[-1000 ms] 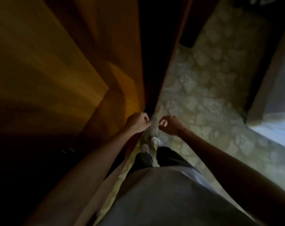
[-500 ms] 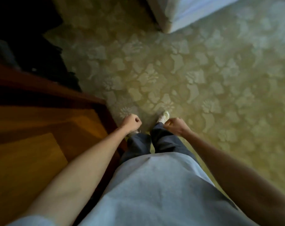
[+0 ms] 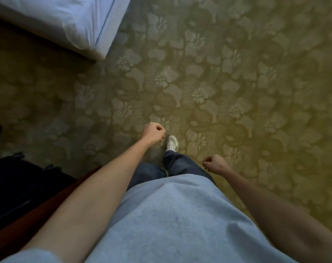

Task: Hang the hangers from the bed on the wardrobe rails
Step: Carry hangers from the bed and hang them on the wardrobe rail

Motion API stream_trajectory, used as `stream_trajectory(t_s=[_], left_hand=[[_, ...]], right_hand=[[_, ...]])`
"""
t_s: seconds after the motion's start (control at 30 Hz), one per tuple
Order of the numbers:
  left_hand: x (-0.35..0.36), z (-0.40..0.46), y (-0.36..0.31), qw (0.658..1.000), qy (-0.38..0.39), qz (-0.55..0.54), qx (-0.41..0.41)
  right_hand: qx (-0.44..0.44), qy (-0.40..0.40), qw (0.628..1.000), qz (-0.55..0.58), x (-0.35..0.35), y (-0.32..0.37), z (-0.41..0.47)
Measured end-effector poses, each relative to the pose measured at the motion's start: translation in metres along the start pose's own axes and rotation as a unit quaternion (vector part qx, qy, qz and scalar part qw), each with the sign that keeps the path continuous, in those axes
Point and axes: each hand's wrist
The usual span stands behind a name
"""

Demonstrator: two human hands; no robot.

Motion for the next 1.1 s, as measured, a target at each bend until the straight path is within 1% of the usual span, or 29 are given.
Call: stream_trajectory(t_s=[0.1, 0.2, 0.27, 0.47, 0.57, 0.63, 0.73, 0.83, 0.97, 1.1], left_hand=[[-0.012, 0.024, -0.024, 1.000, 0.000, 0.000, -0.026], [-0.031, 0.041, -0.031, 0.996, -0.015, -0.041, -0.080], [-0.047, 0.053, -0.032, 0.991, -0.031, -0.050, -0.117], [-0.092, 0.100, -0.034, 0.978, -0.059, -0.057, -0.192], [-0.113, 0.142, -0.053, 0.969, -0.063, -0.078, -0.226], [-0.126, 0.172, -0.075, 0.964, -0.061, -0.087, -0.243], [-0.153, 0.221, -0.138, 0.962, -0.059, -0.117, -0.239], [-0.178, 0.268, -0.219, 0.969, -0.061, -0.137, -0.196], [-0.202, 0.333, -0.334, 0.980, -0.026, -0.138, -0.139], [-0.220, 0.402, -0.453, 0.987, 0.004, -0.138, -0.086]], right_hand=[[0.002, -0.001, 1.000, 0.030, -0.036, 0.016, 0.020], [-0.020, -0.001, 0.998, 0.055, -0.078, 0.050, 0.045], [-0.044, -0.008, 0.997, 0.060, -0.111, 0.087, 0.062], [-0.136, -0.024, 0.988, 0.073, -0.211, 0.215, 0.113], [-0.160, -0.025, 0.985, 0.065, -0.266, 0.276, 0.143], [-0.160, -0.026, 0.985, 0.062, -0.301, 0.304, 0.161], [-0.138, -0.025, 0.989, 0.053, -0.360, 0.331, 0.191], [-0.106, -0.035, 0.992, 0.063, -0.419, 0.338, 0.217], [-0.055, -0.064, 0.992, 0.093, -0.495, 0.328, 0.248], [0.017, -0.065, 0.990, 0.125, -0.565, 0.311, 0.283]])
Point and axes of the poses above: each hand's wrist, its own z-axis towards the middle knuckle, its own x-axis out of the palm, y = z × x, and after that the axes turned 3 degrees about -y, right-handed
